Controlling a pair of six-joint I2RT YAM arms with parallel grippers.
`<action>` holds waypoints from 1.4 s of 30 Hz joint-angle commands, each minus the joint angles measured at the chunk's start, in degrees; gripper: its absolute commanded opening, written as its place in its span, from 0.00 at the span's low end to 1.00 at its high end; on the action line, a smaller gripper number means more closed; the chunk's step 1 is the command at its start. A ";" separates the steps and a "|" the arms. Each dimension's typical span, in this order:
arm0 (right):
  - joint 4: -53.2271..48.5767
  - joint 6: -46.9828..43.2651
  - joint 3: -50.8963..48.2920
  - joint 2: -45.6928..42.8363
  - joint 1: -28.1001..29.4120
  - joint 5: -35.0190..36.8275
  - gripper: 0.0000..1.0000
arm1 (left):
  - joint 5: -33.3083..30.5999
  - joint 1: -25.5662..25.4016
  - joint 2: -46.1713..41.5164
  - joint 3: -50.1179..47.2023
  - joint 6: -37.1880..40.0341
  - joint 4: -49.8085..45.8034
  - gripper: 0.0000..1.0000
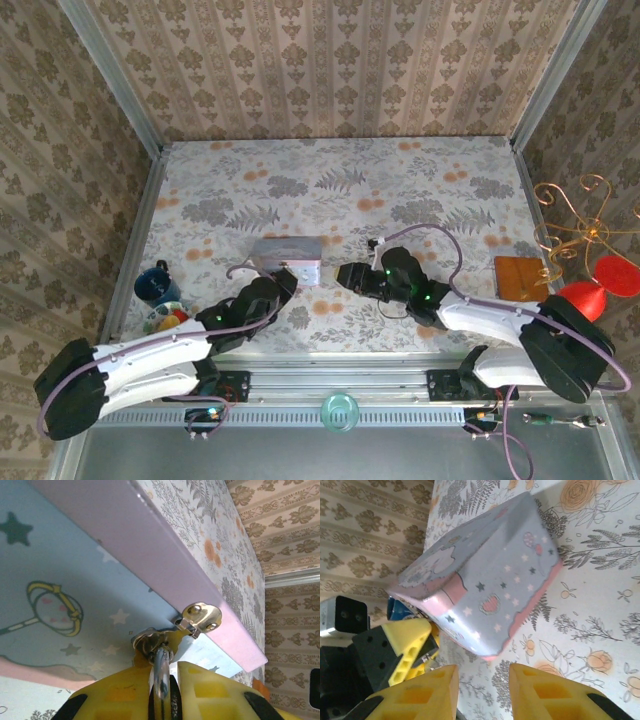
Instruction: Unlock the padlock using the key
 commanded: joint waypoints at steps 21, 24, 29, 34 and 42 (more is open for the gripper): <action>10.89 -54.76 -7.27 -4.63 11.24 17.46 0.32 | 15.04 1.76 15.49 13.63 8.51 3.10 0.00; 14.32 -56.31 -7.60 -1.64 11.28 16.97 0.32 | 15.84 1.61 16.61 14.43 8.52 3.13 0.00; 18.90 -58.38 -7.47 3.38 11.59 15.03 0.31 | 16.49 1.20 18.05 15.58 8.91 2.69 0.00; 25.41 -59.60 -8.08 6.59 11.68 12.12 0.31 | 15.72 0.33 18.91 16.32 9.00 2.62 0.00; 28.06 -61.82 -7.03 11.12 13.16 12.33 0.32 | 15.56 -0.36 20.33 16.04 8.09 3.94 0.00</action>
